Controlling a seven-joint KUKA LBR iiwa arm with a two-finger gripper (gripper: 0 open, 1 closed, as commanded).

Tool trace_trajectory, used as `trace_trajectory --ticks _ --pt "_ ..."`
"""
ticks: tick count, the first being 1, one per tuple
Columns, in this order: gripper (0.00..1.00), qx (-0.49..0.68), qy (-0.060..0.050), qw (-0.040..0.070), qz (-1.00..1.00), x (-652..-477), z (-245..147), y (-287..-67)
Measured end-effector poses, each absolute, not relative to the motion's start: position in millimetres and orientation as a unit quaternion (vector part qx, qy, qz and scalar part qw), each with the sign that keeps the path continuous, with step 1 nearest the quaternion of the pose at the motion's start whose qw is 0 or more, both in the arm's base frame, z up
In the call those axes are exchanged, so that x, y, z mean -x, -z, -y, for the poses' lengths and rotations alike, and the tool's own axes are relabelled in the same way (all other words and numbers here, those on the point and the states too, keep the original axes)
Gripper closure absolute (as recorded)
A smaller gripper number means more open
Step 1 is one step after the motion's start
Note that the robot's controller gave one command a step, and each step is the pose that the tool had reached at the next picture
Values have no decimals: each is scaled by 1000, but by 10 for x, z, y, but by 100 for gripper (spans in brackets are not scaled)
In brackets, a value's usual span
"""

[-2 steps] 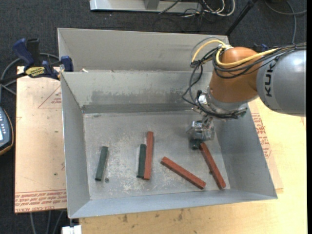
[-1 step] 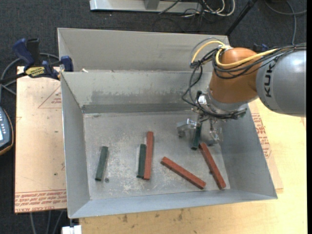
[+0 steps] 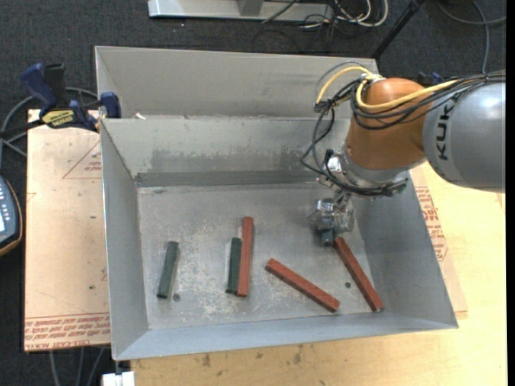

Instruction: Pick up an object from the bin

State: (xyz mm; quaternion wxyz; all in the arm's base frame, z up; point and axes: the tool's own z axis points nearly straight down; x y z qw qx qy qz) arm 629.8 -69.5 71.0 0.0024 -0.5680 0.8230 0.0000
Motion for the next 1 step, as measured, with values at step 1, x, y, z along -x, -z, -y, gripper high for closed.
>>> trace_trajectory --ticks 1 --pt "100 572 2 5 -820 -5957 425 -2194"
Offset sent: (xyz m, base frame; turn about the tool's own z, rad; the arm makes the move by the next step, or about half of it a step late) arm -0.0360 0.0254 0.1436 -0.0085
